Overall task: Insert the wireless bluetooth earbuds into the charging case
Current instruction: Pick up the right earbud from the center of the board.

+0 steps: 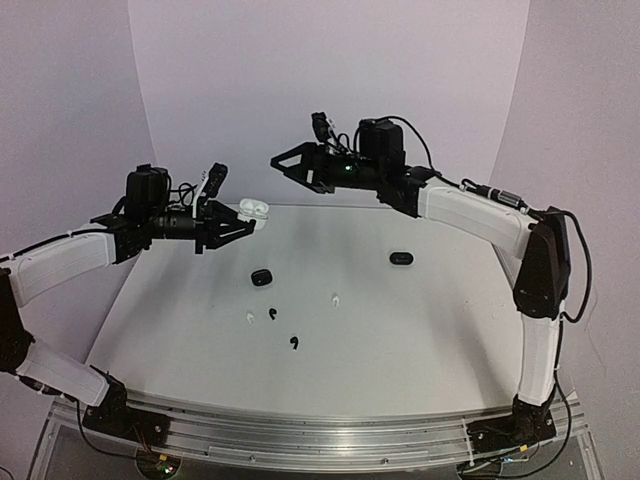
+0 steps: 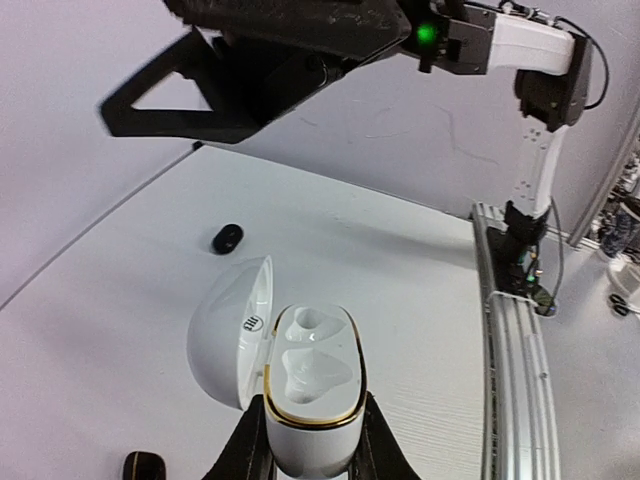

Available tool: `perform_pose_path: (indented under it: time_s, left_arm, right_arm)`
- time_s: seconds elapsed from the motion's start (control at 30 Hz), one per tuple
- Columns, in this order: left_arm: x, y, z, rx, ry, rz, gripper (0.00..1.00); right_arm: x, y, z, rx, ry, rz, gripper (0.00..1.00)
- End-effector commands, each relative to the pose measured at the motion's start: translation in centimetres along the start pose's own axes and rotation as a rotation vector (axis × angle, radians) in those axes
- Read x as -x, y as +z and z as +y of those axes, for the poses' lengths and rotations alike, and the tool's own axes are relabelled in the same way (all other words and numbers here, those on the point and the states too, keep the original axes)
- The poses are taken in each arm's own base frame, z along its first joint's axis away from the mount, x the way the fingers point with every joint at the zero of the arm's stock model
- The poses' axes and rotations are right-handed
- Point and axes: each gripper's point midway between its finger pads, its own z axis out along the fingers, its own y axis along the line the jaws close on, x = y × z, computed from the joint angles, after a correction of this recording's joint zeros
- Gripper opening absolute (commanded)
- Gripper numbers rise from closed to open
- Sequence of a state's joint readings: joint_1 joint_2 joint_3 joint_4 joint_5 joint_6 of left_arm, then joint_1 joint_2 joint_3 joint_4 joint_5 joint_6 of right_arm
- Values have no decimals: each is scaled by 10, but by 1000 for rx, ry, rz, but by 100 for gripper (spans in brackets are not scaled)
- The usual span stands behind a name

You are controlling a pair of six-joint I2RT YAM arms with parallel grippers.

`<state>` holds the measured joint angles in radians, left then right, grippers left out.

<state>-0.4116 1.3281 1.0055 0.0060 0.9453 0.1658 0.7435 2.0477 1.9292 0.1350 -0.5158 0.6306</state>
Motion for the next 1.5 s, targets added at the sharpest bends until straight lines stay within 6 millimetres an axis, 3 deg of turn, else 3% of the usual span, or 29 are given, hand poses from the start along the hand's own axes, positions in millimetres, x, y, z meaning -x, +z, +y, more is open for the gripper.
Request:
perform_pose_path:
  time_s: [0.0, 0.17, 0.27, 0.37, 0.47, 0.7, 0.83, 1.13, 1.33, 1.47]
  left_arm:
    - [31, -17, 18, 222, 84, -158, 0]
    - [23, -30, 19, 364, 109, -250, 0]
    - [14, -36, 13, 447, 147, -301, 0]
    - [1, -41, 12, 515, 142, -328, 0]
    - [-7, -49, 8, 563, 137, -365, 0]
    - [-29, -59, -16, 510, 38, -422, 0]
    - [-35, -64, -25, 483, 13, -441, 0]
    - [-42, -62, -27, 472, 5, -436, 0]
    - [-44, -61, -26, 472, 0, -425, 0]
    - [-45, -60, -25, 473, -4, -417, 0]
  right_arm:
    - [17, -65, -78, -450, 162, -143, 68]
    - [-48, -106, -147, -835, 242, 26, 65]
    - [-80, -119, -174, -996, 245, 162, 64]
    - [-108, -126, -191, -1119, 240, 298, 64]
    - [-127, -121, -201, -1181, 223, 382, 65]
    - [-187, -110, -220, -1246, 239, 560, 66]
    - [-219, -119, -229, -1291, 252, 661, 62]
    - [-233, -93, -241, -1223, 186, 716, 54]
    - [-248, -102, -249, -1263, 185, 750, 47]
    - [-248, -93, -248, -1235, 168, 748, 43]
